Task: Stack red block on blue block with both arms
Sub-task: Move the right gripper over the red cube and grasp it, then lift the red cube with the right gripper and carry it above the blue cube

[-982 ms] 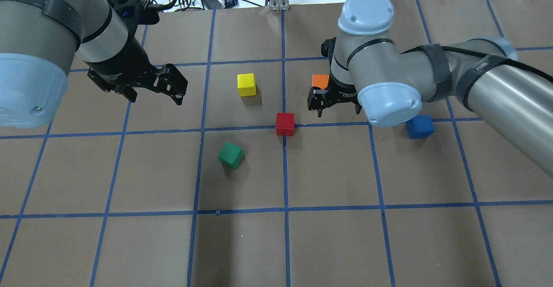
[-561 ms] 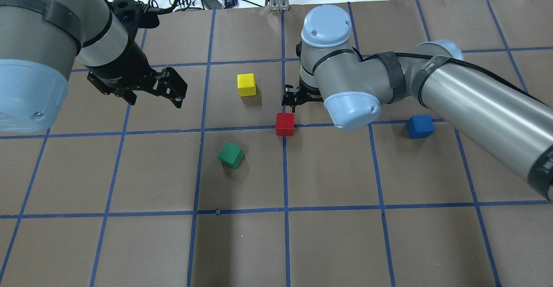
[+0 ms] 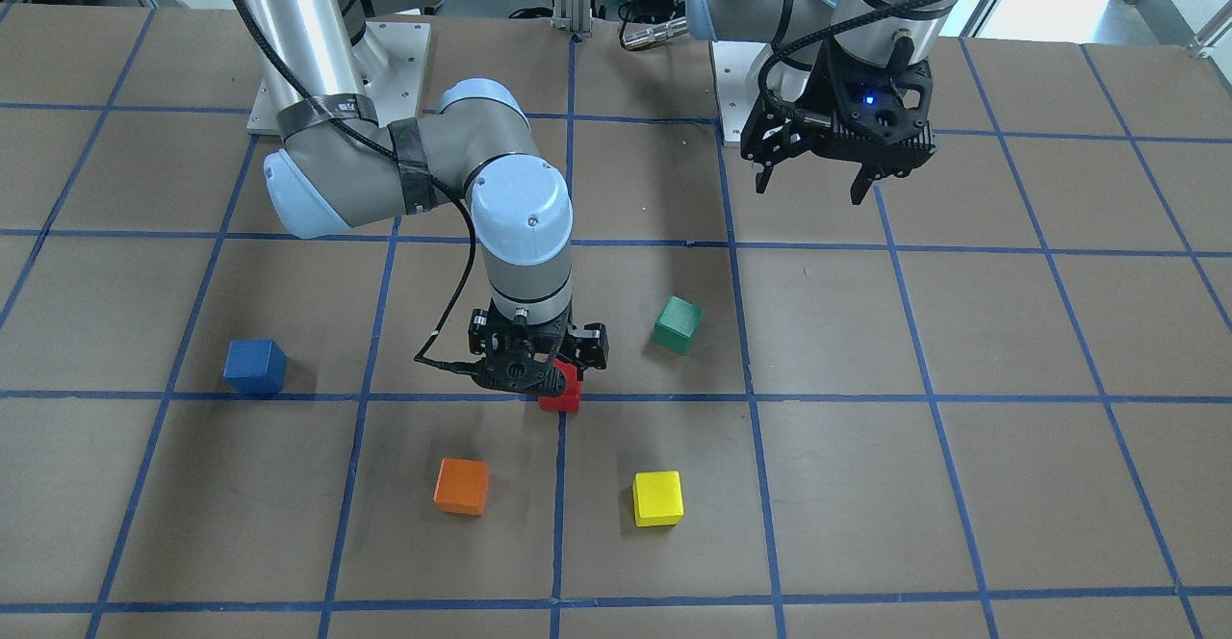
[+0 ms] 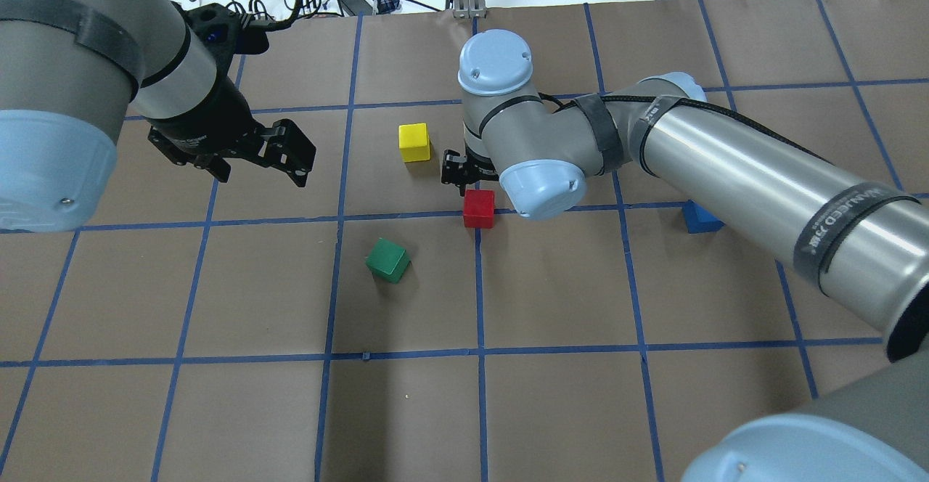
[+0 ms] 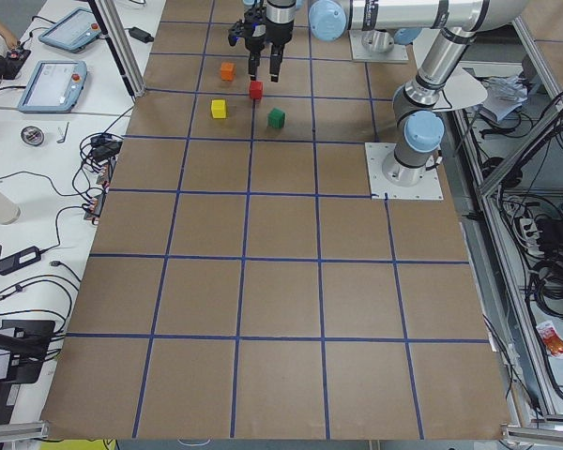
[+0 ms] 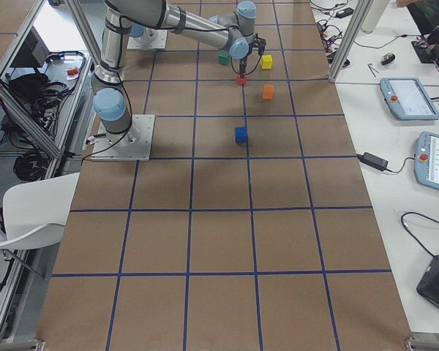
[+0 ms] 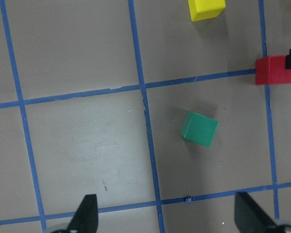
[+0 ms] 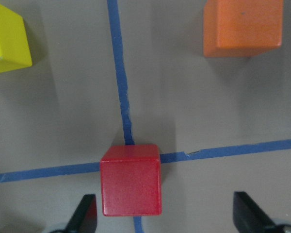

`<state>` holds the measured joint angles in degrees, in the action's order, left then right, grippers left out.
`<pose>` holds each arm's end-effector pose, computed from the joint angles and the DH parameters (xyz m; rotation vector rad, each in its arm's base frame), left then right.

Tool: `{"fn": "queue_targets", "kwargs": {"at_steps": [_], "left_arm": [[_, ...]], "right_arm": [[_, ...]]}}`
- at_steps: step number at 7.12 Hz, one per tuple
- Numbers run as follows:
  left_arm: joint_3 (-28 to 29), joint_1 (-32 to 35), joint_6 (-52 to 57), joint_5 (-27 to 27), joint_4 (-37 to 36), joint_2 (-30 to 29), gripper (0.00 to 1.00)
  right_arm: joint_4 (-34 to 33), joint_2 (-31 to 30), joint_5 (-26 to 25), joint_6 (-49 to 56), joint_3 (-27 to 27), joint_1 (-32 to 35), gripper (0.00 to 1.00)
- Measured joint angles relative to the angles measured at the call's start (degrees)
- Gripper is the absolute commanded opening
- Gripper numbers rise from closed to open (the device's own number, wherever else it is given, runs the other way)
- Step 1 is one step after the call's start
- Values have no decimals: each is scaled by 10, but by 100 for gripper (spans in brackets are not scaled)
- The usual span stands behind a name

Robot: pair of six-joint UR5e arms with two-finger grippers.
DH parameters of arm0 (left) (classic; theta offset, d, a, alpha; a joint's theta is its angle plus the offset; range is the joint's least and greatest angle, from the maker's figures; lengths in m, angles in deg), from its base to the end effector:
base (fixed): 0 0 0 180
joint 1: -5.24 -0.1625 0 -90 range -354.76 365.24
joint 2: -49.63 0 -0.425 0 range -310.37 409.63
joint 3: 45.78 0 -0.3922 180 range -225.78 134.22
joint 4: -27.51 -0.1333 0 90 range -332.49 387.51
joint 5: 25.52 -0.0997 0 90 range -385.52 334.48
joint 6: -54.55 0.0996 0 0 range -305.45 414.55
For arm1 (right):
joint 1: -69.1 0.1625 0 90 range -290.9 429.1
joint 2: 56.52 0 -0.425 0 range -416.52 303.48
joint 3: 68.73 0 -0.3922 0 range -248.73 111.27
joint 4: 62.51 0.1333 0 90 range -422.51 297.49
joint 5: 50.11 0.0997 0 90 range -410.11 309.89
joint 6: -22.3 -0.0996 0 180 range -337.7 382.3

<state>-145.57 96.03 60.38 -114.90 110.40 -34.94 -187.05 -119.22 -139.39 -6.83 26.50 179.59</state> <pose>-0.1406 -0.4533 0.4611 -0.1812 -3.1267 0.0758 0.3461 -0.5418 0.2332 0.2343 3.1064 -0.0414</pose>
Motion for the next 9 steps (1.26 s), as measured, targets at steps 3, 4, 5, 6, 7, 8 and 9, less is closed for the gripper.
{"fn": "queue_targets", "kwargs": {"at_steps": [3, 4, 5, 6, 7, 8, 9], "left_arm": [[0, 0, 0, 0, 1, 0, 100], [0, 0, 0, 0, 1, 0, 100], [0, 0, 0, 0, 0, 0, 100], [0, 0, 0, 0, 0, 0, 100], [0, 0, 0, 0, 0, 0, 100], [0, 0, 0, 0, 0, 0, 100], [0, 0, 1, 0, 0, 0, 100]], "right_arm": [[-6, 22, 31, -7, -2, 2, 100], [-13, 29, 33, -7, -2, 2, 74], [-18, 35, 34, -8, -2, 2, 33], [-17, 38, 34, -10, -1, 2, 0], [-13, 39, 36, -16, 0, 2, 0], [-10, 37, 42, -23, -1, 1, 0], [-8, 33, 46, -27, -2, 1, 0]]}}
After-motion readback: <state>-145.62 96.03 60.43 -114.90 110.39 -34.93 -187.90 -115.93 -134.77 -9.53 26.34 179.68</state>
